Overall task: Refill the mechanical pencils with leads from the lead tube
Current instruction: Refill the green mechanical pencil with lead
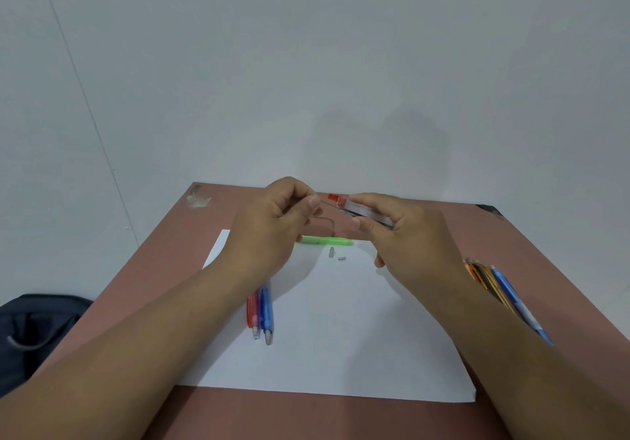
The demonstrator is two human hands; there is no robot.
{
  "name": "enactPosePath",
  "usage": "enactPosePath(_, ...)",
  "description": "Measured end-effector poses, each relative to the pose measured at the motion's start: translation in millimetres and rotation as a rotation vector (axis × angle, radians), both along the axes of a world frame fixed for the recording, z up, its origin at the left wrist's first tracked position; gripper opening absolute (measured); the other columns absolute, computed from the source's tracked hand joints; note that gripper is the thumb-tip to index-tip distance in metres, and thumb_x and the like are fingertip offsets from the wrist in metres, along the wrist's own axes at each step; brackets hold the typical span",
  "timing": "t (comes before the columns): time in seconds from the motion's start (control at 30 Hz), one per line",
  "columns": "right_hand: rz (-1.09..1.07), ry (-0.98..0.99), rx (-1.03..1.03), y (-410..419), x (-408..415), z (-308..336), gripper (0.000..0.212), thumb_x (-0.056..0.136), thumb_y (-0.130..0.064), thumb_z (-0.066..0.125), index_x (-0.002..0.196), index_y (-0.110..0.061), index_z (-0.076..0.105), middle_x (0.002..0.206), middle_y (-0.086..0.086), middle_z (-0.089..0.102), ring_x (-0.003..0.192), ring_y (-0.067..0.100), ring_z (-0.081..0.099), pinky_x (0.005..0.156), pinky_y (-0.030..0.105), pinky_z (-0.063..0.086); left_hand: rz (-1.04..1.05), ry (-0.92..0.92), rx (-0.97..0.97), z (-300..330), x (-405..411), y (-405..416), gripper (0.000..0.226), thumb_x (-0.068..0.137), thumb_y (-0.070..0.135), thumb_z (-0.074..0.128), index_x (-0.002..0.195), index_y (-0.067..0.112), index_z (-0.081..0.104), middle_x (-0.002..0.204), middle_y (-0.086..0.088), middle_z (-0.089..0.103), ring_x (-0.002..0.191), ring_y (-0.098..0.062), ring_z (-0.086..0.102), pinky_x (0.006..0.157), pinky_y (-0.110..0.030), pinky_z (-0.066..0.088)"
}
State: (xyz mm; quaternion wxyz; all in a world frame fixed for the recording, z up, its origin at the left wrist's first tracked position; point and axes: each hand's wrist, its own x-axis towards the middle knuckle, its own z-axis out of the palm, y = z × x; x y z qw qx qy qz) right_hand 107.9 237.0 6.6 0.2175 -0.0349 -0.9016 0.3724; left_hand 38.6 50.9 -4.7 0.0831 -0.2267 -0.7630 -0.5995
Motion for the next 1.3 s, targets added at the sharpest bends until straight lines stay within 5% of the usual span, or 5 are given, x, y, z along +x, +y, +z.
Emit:
enactPosePath(0.6, -0.017, -0.025, -0.016, 1.5, -2.2, -1.0, 0.028, 0.096, -0.029, 0.066, 0.12, -0.044, 0.069, 0.09, -0.016, 0.072, 0.052, 0.011, 0.066, 0.066, 0.033, 0.061, 0.101, -0.002, 0.033, 5.0, 1.9, 1.1, 0.019, 0.095, 0.011, 0.066, 0.083, 0.025, 0.072, 0.073, 0.011, 0.07, 0.059, 0.004, 0.06, 0.059, -0.011, 0.048)
enactPosePath(1.17, -0.011, -0.019, -0.083, 0.8, -0.4, 0.4, 0.027, 0.097, -0.027, 0.065, 0.112, -0.047, 0.071, 0.09, -0.011, 0.073, 0.051, 0.013, 0.065, 0.062, 0.03, 0.059, 0.082, -0.003, 0.064, 2.1, -1.3, -2.4, 0.014, 0.095, 0.02, 0.066, 0.085, 0.028, 0.072, 0.085, 0.012, 0.074, 0.075, -0.005, 0.066, 0.074, -0.03, 0.057)
enactPosePath(1.3, -0.009, -0.022, -0.087, 0.7, -0.6, 0.9, 0.026, 0.096, -0.027, 0.065, 0.111, -0.048, 0.071, 0.089, -0.01, 0.072, 0.052, 0.015, 0.066, 0.061, 0.03, 0.059, 0.08, -0.024, 0.071, 2.5, 2.0, -2.9, 0.008, 0.091, 0.023, 0.071, 0.085, 0.027, 0.074, 0.084, 0.007, 0.074, 0.078, -0.004, 0.066, 0.07, -0.017, 0.053)
